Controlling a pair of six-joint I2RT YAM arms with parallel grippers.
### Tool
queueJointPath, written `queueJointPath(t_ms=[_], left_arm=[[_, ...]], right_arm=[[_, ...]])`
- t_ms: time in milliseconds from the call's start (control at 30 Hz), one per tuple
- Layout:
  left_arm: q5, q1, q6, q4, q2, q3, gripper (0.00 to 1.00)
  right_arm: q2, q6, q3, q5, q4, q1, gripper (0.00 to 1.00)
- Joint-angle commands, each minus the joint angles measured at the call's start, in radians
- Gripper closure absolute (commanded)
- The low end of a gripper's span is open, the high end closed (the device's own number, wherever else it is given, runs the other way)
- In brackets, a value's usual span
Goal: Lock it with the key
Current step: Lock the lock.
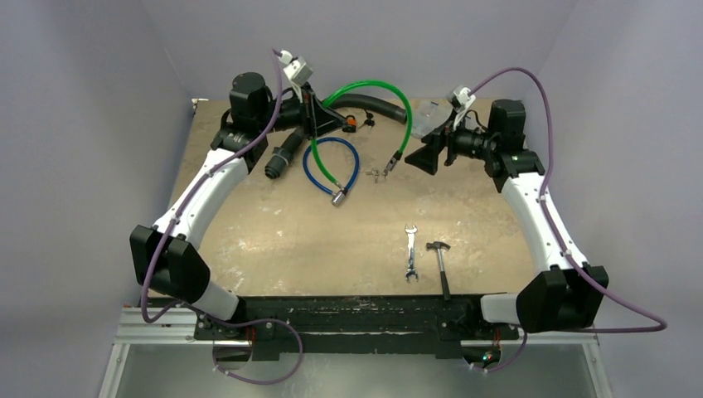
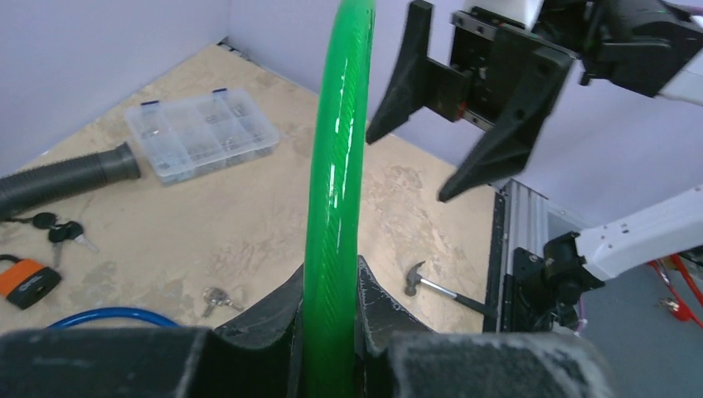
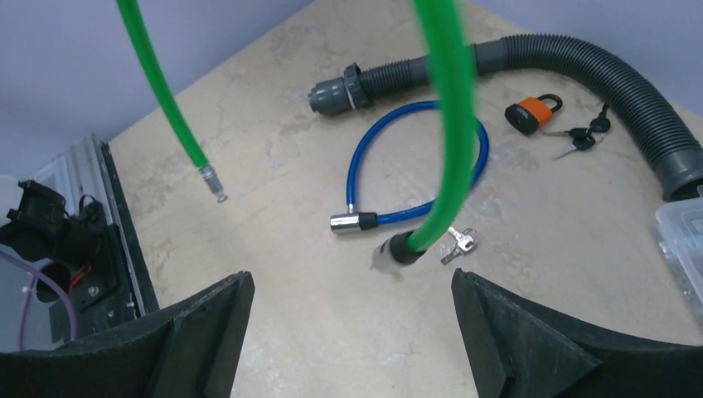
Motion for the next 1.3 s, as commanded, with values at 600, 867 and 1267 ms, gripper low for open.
queueJointPath(t_ms=[600, 867, 1267], left_arm=[[0.14, -0.007, -0.287, 0.316, -0.082, 0.007, 1.0], [0.137, -0.007, -0.316, 0.352, -0.075, -0.028, 1.0], [0.103, -0.007, -0.326, 0.354, -0.076, -0.029, 1.0]], right_arm=[[0.0, 0.371, -0.196, -0.273, 0.476, -0.052, 0.34], [-0.026, 0.519, -0.21, -0.29, 0.648, -0.051, 0.33], [-0.032, 0.469, -0.216, -0.263, 0.566, -0.025, 0.4]])
